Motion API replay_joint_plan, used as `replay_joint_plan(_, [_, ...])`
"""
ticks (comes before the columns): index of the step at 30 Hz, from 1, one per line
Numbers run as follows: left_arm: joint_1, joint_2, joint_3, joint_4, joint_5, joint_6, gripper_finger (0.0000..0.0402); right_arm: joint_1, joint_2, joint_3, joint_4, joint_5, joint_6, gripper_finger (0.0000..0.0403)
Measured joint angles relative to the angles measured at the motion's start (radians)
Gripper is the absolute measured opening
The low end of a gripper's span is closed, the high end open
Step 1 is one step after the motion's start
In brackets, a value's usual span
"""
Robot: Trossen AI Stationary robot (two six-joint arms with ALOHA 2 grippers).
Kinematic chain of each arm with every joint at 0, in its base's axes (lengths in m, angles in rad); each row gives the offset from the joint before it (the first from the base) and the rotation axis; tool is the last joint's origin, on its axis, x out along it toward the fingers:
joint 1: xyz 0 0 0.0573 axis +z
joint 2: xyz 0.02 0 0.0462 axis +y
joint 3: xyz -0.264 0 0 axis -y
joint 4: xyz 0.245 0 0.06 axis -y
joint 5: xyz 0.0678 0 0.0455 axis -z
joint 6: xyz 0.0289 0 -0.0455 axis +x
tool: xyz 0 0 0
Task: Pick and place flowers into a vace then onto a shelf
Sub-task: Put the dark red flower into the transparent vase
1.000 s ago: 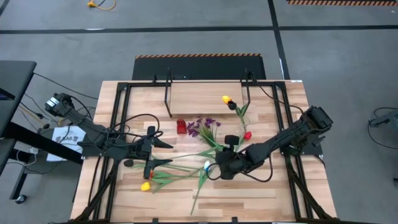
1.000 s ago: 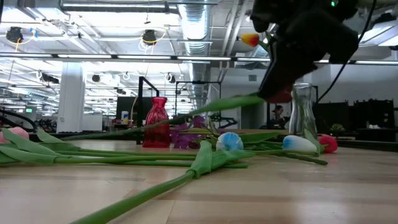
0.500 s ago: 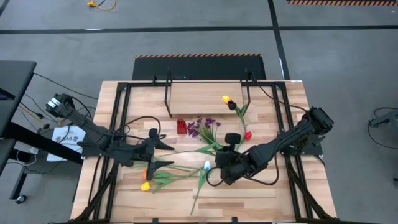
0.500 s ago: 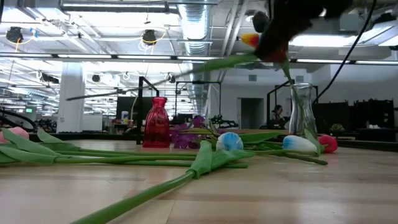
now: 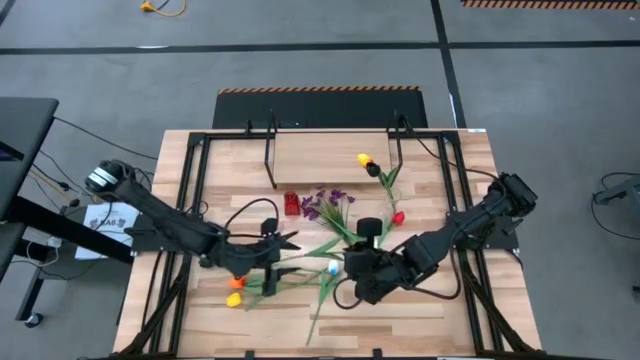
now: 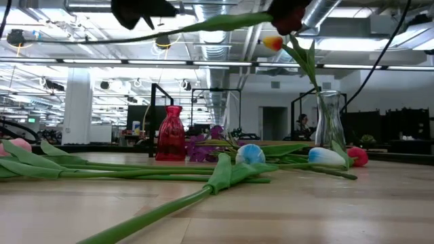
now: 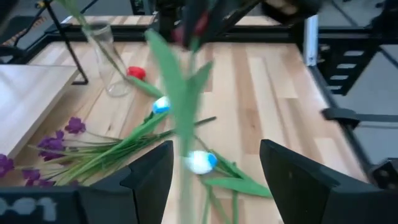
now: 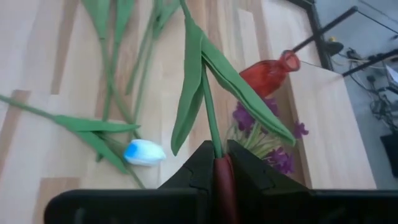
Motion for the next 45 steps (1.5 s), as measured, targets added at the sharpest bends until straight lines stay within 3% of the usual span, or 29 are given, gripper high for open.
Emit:
replay_joint_plan(9, [0.053,0.031,0.000,0.018,0.106,-0.008,0.0231,0.027,0.000,0.000,0.013,0.000,0.000,0.0028])
replay_joint_plan(31, [0.074,0.061,0.000,-0.019,0.156,-0.050,0.0225,0.025,0.000,0.000,0.052,0.024,-0.053,0.0031])
replay_joint_plan(37, [0.074,0.061,0.000,-0.020,0.184,-0.051,0.0164,0.025,0.000,0.000,0.052,0.025,-0.053,0.0024])
replay_joint_plan(45, [0.075,0.061,0.000,-0.020,0.183,-0.036,0.0019,0.025,0.000,0.000,0.052,0.025,-0.053,0.0032])
